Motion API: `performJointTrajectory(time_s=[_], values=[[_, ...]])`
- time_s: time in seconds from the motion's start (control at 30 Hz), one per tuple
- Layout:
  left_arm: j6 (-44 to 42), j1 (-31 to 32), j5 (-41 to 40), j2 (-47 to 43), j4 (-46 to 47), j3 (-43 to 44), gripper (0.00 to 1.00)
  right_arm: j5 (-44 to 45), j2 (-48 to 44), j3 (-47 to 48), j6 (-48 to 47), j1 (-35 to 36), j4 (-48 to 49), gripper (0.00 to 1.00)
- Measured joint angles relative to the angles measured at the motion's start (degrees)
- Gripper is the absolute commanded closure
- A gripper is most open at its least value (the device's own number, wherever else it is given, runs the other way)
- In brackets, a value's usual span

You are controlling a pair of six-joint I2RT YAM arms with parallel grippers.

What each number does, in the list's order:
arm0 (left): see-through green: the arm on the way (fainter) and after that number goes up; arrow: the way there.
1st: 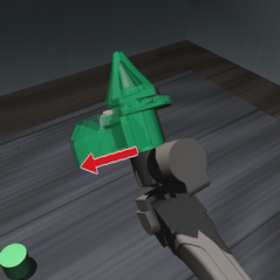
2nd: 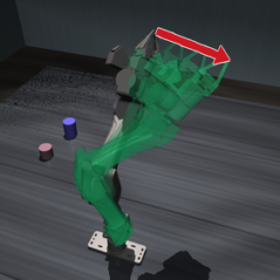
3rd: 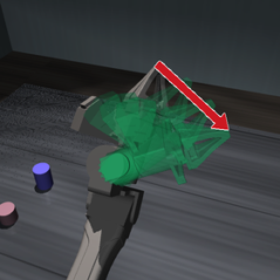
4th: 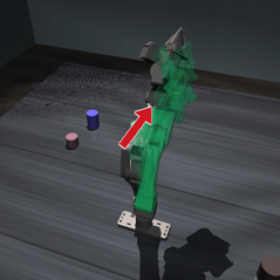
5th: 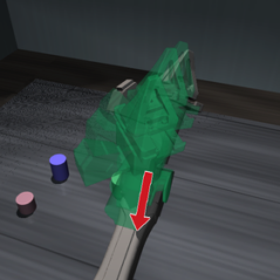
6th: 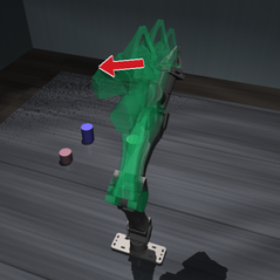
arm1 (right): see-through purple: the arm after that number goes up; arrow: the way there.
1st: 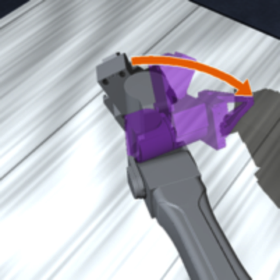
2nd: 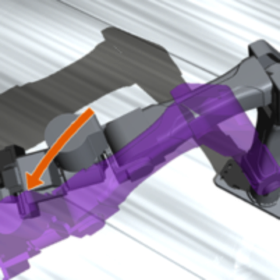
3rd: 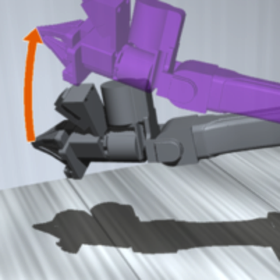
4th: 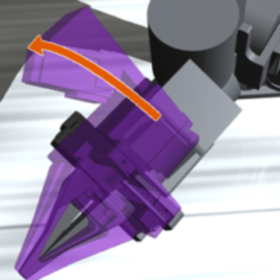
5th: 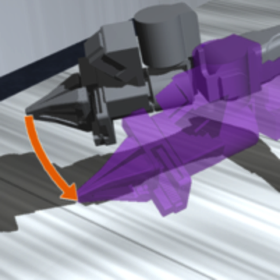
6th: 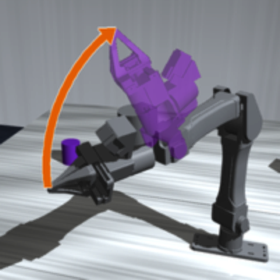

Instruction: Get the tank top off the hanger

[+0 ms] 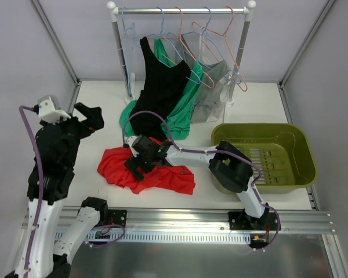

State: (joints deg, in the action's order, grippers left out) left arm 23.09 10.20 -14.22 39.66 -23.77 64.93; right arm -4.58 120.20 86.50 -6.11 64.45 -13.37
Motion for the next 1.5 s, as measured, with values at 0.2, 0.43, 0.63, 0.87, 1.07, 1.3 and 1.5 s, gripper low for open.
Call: performJointTrajectory(time_s=[0.2,0.43,0.63,0.87,1.07,1.3,1.5], values=[[-0.31,0.0,-0.98,-9.31,-8.83,-1.77,0.01,4.55,3.19,3.93,-0.13,1.66,-1.03,0.53],[-4.7,0.0,0.17,-18.86,-14.45,-6.03,0.01,5.11,0.76,0.44,1.53,2.03,0.63,1.0],[-6.58,0.0,-3.48,-26.88,-16.17,-16.59,0.01,0.57,-10.75,-3.89,1.42,2.4,-1.57,1.0],[-6.58,0.0,-5.9,-30.84,-17.29,-19.12,0.01,-1.84,-28.63,2.99,1.33,0.28,-1.95,1.0],[-6.58,0.0,-5.97,-31.5,-17.27,-19.28,0.01,0.17,-34.71,16.09,-1.11,-6.75,-6.75,1.0],[-6.58,0.0,-5.95,-31.43,-17.25,-19.5,0.01,5.22,-41.59,29.07,-4.07,-20.92,-18.49,1.0],[-6.58,0.0,-5.95,-31.36,-17.25,-19.52,0.01,13.33,-53.72,29.55,-6.36,-33.16,-26.47,1.0]])
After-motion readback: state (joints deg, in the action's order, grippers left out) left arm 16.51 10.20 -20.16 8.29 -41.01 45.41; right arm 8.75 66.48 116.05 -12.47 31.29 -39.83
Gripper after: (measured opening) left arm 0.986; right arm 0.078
